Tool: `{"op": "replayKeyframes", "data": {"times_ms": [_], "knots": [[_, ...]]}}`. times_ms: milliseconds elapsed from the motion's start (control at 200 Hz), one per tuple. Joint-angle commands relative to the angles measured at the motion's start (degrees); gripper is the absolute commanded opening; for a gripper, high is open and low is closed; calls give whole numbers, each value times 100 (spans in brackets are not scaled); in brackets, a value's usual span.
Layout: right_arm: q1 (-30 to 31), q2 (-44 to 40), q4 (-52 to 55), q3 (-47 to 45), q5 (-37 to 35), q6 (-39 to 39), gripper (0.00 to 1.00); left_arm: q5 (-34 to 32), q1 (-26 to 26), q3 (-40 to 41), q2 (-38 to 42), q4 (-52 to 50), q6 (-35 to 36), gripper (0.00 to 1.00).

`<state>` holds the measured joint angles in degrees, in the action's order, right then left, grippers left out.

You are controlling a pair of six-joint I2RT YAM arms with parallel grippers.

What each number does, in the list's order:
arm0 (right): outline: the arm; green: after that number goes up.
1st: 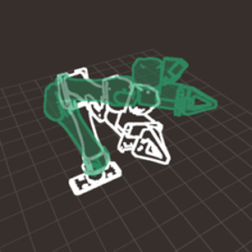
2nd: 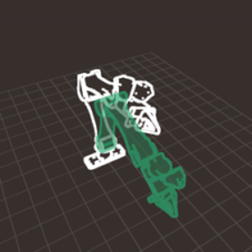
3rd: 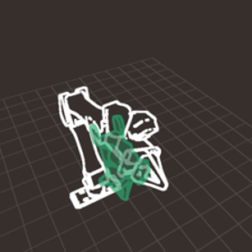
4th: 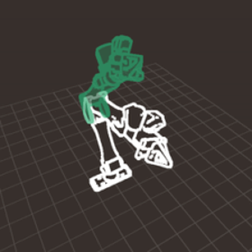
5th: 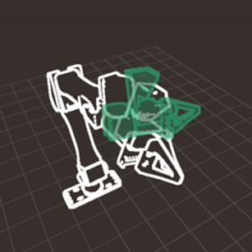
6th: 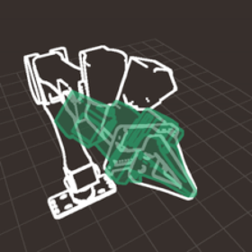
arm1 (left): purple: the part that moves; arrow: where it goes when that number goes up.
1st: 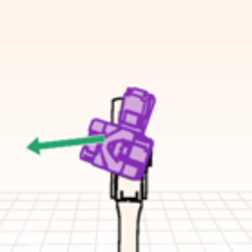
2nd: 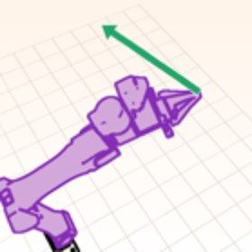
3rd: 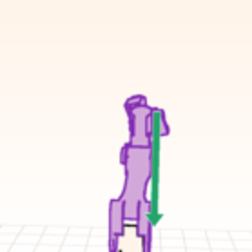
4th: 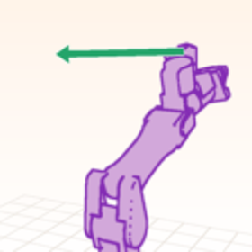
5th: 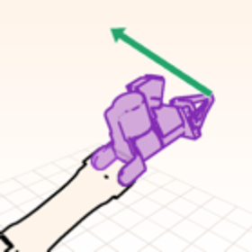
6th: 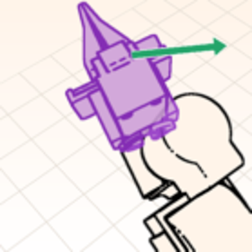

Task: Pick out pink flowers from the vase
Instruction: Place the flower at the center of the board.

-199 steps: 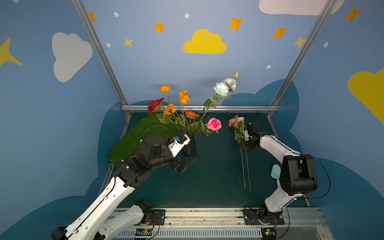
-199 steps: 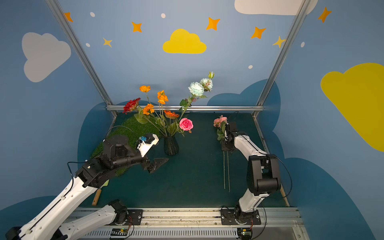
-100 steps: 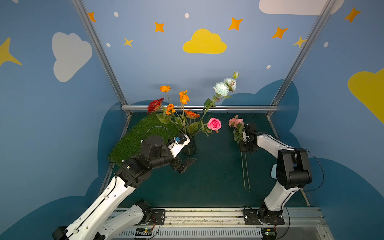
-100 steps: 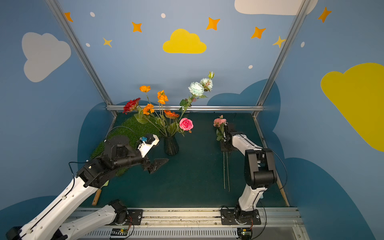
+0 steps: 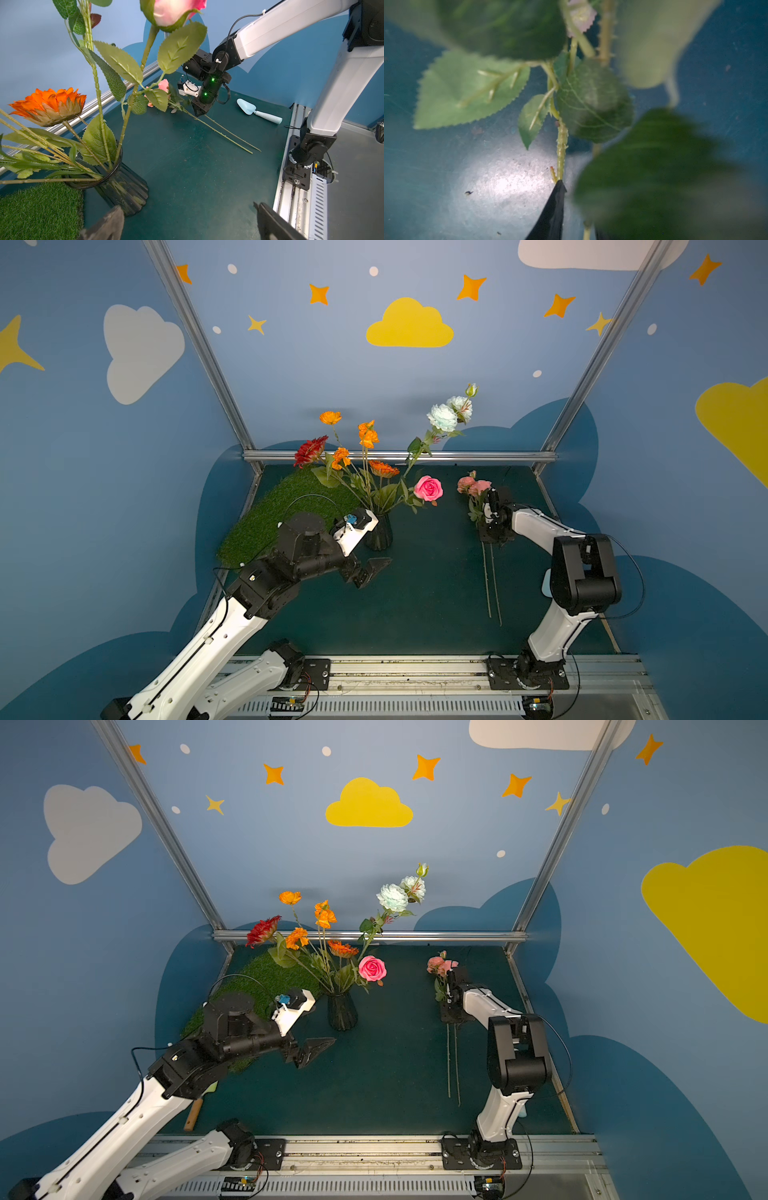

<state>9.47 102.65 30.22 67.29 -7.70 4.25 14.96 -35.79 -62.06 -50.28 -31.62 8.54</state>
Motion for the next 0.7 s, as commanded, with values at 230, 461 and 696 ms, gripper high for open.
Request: {"op": "replayKeyframes", "data": {"times_ms": [230,461,696], "knots": [[-6,-91,10,145,-278,-34,24,68,-15,46,62,-31,-73,100],[-204,109,1,282,-493,89,24,101,-16,28,45,-68,-58,100],[-328,296,-94,369,-320,-4,17,76,-11,19,36,-85,-32,100]]}}
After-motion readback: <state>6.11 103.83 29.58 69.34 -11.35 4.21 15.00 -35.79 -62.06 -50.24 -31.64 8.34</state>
